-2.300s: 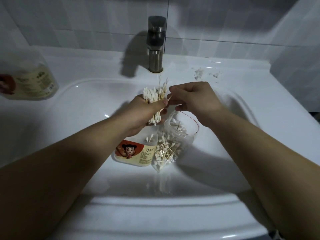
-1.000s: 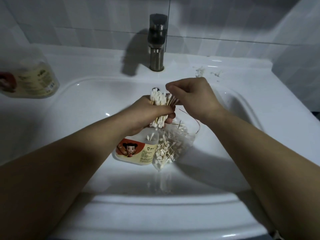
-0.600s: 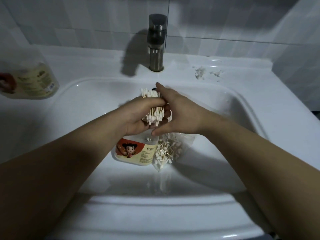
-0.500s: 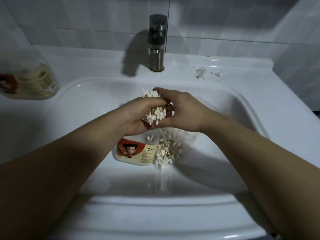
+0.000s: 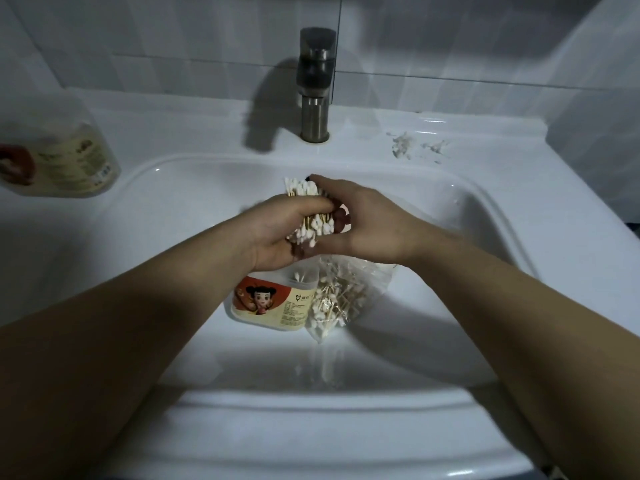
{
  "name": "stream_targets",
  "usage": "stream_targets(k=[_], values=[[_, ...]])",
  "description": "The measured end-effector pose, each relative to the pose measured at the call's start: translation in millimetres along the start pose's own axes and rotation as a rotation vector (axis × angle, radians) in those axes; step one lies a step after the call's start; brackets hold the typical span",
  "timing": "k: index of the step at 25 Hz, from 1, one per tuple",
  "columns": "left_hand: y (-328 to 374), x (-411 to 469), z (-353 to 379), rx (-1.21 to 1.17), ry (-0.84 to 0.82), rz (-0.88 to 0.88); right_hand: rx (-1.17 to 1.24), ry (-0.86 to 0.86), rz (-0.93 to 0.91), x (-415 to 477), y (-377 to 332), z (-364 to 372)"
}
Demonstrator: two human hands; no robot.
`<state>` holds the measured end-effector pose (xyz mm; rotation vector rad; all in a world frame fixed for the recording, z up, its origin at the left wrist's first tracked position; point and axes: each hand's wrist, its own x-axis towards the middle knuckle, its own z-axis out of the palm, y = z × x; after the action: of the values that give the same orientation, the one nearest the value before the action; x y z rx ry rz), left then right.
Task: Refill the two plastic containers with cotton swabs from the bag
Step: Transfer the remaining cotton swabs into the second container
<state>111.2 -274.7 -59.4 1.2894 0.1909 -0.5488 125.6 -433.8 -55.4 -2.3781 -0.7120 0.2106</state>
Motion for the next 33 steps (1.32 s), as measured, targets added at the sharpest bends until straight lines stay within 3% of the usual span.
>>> stream_targets(k=[11, 16, 21, 26, 29, 33], values=[[-1.3, 3.6, -0.7, -0.007, 0.055, 0.014, 0.159, -0.107, 0.043, -1.5, -1.1, -3.7], [-2.1, 3.3, 1.0, 0.027, 0.026, 0.027, -0.002, 0.0, -0.04, -2.9, -3.0, -3.3], [0.3, 3.1, -1.3, 0.084, -0.02, 0.038, 0.022, 0.045, -0.049, -2.1, 4.1, -9.7], [-7.9, 2.0, 8.9, 0.396, -0.043, 0.162, 0.095, 0.197, 0.007, -4.1, -3.5, -13.3], [-12.9, 4.5, 9.9, 0.554, -0.058, 0.271, 0.081, 0.169, 0.073, -1.7, -8.7, -7.3], [-8.8, 3.5, 11.7, 0.603, 0.041, 0.198, 0.041, 0.157, 0.106, 3.3, -8.8, -5.6]])
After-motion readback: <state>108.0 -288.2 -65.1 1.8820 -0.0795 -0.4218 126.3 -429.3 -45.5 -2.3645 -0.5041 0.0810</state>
